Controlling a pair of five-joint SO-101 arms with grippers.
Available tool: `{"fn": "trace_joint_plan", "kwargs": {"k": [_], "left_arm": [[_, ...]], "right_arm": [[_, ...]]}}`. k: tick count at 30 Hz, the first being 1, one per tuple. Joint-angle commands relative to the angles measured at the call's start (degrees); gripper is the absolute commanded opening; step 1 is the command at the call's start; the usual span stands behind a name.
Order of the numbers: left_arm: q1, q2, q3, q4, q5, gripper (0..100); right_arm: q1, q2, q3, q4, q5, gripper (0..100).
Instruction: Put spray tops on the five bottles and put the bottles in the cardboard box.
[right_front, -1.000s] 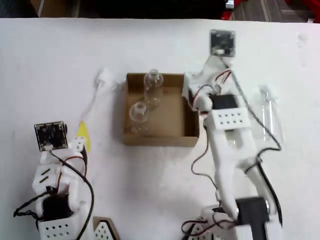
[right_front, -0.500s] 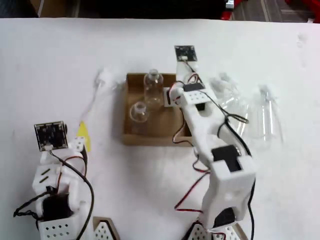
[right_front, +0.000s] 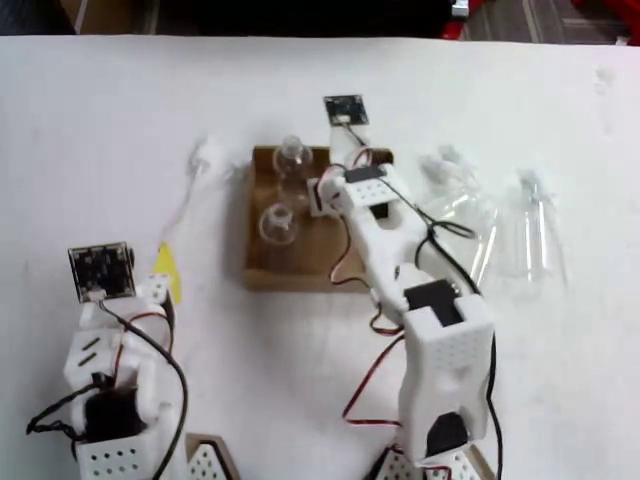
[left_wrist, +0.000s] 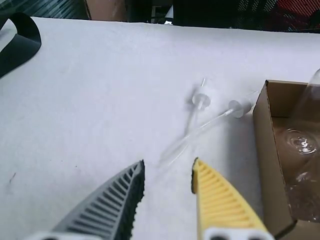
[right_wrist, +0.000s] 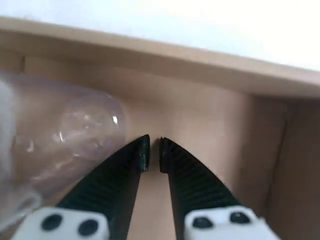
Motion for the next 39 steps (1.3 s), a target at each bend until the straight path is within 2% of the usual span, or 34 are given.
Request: {"fn": "trace_joint_plan", "kwargs": {"k": [1, 8, 20, 30, 39], "left_arm": [[0.75, -0.66, -0.44, -0.97, -0.09, 16], [0.75, -0.66, -0.44, -0.97, -0.09, 16], [0.75, -0.66, -0.44, -0.97, -0.09, 16], [0.75, -0.66, -0.44, -0.97, -0.09, 16], [0.75, -0.66, -0.44, -0.97, -0.09, 16]], "right_arm": [[-2.15, -0.48, -1.93, -0.13, 0.70, 1.6], [-2.77, -0.40, -1.58, -4.62, 0.70, 1.6], [-4.26, 3.56, -3.87, -4.44, 1.14, 1.6], [-1.80, -0.13, -4.13, 6.55, 1.14, 1.6], [-5.58, -2.42, -3.69, 12.79, 1.14, 1.6]]}}
